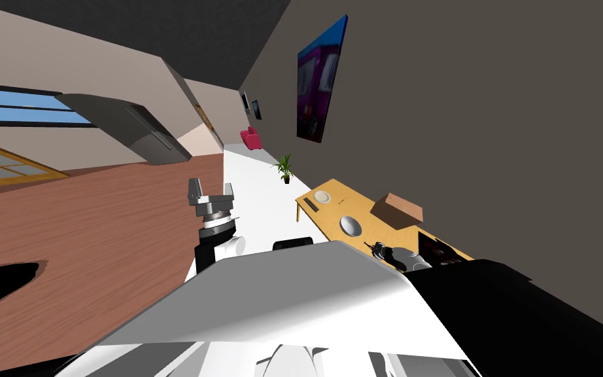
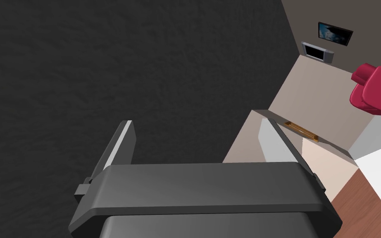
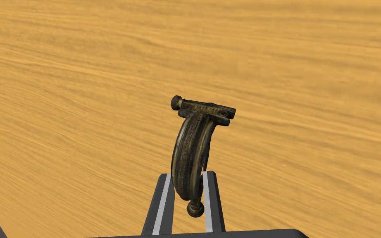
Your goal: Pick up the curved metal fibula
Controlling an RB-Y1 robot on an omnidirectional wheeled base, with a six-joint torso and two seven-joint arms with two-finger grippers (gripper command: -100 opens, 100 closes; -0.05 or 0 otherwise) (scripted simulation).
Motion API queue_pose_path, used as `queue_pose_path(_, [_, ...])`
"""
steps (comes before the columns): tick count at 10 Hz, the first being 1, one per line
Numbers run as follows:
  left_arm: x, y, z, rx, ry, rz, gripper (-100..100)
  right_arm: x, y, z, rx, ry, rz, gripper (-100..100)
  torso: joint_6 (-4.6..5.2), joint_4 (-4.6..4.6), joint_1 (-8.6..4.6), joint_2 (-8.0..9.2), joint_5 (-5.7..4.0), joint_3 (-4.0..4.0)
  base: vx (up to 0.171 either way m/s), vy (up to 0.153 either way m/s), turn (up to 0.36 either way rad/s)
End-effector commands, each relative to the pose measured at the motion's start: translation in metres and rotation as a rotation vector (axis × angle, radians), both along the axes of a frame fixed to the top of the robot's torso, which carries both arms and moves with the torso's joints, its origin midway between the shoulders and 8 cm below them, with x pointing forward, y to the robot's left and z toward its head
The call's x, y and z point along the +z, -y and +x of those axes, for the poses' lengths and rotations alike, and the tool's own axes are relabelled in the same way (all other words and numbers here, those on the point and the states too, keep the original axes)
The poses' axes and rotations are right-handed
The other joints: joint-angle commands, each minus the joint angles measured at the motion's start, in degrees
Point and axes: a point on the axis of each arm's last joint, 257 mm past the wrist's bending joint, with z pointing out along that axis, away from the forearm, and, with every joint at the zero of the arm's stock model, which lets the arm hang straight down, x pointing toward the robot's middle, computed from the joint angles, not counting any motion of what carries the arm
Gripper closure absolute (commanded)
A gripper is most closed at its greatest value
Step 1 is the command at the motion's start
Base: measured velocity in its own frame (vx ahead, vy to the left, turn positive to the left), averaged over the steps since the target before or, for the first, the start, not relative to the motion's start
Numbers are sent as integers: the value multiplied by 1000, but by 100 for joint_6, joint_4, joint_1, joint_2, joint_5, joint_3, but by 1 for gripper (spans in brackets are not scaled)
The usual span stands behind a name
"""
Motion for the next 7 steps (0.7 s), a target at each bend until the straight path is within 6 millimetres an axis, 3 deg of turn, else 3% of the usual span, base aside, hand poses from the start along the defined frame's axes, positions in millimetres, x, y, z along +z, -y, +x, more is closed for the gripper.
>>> queue_pose_path(1, [0,0,0,0,0,0,0,0,0,0,0,0,0,100,0,0,0,0,0,0,0,0,0])
queue_pose_path(2, [0,0,0,0,0,0,0,0,0,0,0,0,0,0,0,0,0,0,0,0,0,0,0])
queue_pose_path(3, [0,0,0,0,0,0,0,9,9,1,7,0,1,100,0,0,0,1,0,0,1,56,-75])
queue_pose_path(6, [0,0,0,0,0,0,0,14,14,2,12,-1,-1,100,3,2,37,6,9,3,-5,73,-38])
queue_pose_path(7, [0,0,0,0,0,0,0,15,14,2,13,-1,1,0,1,2,21,4,5,3,-1,8,0])
